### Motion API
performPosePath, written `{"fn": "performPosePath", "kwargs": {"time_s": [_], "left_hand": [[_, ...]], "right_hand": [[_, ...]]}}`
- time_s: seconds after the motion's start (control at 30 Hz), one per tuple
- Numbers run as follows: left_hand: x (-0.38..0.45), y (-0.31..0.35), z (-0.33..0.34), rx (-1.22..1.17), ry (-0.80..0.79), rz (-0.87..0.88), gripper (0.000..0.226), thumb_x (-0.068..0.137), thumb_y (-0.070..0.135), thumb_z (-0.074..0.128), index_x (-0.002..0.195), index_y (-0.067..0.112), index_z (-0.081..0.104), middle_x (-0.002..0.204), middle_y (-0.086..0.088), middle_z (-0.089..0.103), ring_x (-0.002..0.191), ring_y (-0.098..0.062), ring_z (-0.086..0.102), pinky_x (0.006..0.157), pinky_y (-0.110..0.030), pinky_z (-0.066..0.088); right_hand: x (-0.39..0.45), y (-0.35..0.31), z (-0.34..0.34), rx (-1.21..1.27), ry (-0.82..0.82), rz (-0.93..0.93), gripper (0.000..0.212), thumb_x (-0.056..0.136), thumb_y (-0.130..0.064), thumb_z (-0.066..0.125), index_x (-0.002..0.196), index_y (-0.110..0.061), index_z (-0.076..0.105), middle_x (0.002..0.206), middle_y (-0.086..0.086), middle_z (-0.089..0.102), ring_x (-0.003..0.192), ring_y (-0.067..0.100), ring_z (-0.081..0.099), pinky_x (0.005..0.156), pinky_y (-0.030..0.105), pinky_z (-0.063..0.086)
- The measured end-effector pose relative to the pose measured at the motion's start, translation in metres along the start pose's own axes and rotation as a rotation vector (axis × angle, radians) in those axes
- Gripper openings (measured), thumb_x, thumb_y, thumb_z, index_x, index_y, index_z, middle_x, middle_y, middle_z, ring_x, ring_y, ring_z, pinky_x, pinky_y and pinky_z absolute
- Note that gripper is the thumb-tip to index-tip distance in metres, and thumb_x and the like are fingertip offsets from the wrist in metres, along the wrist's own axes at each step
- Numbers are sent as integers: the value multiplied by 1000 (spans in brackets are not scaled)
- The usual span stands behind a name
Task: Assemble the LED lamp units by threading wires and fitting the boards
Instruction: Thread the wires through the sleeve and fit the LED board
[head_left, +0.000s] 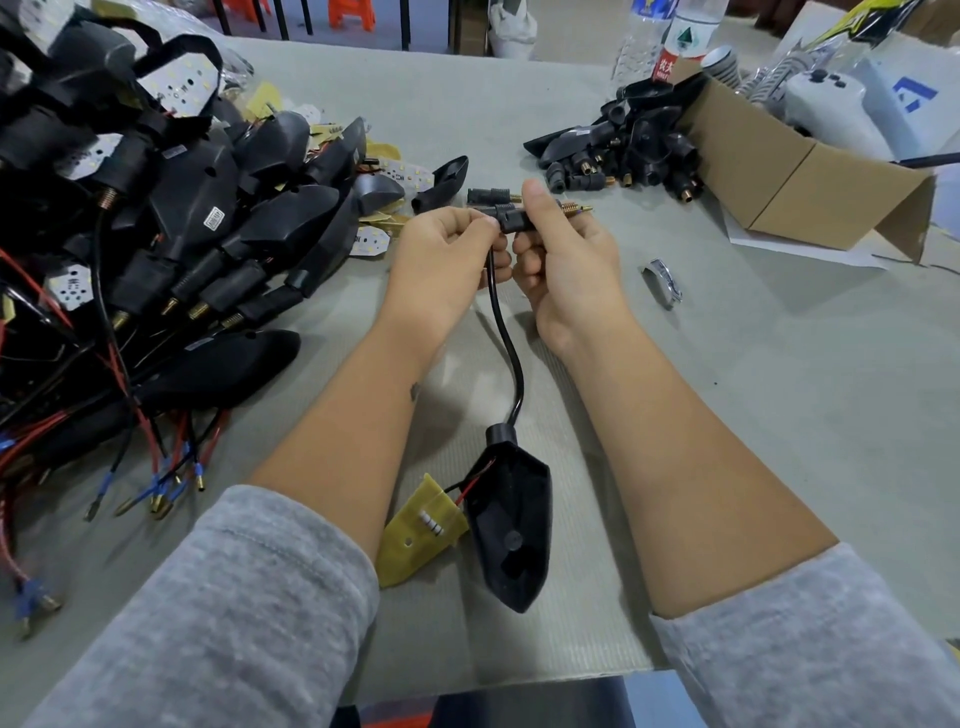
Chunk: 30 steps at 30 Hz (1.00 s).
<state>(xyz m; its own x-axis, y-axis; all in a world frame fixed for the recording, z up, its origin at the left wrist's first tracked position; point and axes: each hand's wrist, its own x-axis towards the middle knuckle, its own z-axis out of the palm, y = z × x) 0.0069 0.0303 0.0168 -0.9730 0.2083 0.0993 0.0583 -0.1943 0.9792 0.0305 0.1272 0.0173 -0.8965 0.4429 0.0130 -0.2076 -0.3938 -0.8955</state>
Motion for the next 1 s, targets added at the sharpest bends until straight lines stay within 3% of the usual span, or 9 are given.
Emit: {"fn": "performPosePath", "kwargs": {"time_s": [0.2,0.47,0.63,0.8,1.0], "left_hand": [[2,-1,1,-124,25,-88,26,97,3,44,76,9,58,66,-2,57,55,-8,56,67,-23,54],[-1,-4,-13,92,-57,65,23,95,-4,54,76,10,57,72,-7,62,62,-8,62,66,-21,55],[-2,-3,-15,51,-44,72,20,94,-1,57,77,9,59,73,-8,64,62,-8,64,63,-21,55],[-5,0,-13,-37,-42,-19,12,95,3,57,86,9,63,73,-3,67,62,-11,68,61,-25,57],[-3,-3,-12,-8,28,-25,14,93,0,60,80,5,63,68,-8,62,55,-8,63,59,-22,56]], "right_hand": [[-2,0,2,43,-109,-9,10,93,-8,63,85,-11,58,54,-3,58,40,3,41,46,16,38],[1,1,-3,-58,-45,-5,22,89,-9,69,71,-13,56,52,1,42,36,5,28,35,16,21],[3,0,-5,-87,-72,23,30,90,-14,68,62,-15,57,51,1,38,36,6,24,35,17,19],[5,-1,-7,-56,-52,53,29,92,-19,67,67,-14,54,51,-1,45,37,6,31,38,17,25],[4,0,-4,-76,-48,30,23,91,-17,67,73,-13,54,51,-2,48,37,5,33,37,16,27]]}}
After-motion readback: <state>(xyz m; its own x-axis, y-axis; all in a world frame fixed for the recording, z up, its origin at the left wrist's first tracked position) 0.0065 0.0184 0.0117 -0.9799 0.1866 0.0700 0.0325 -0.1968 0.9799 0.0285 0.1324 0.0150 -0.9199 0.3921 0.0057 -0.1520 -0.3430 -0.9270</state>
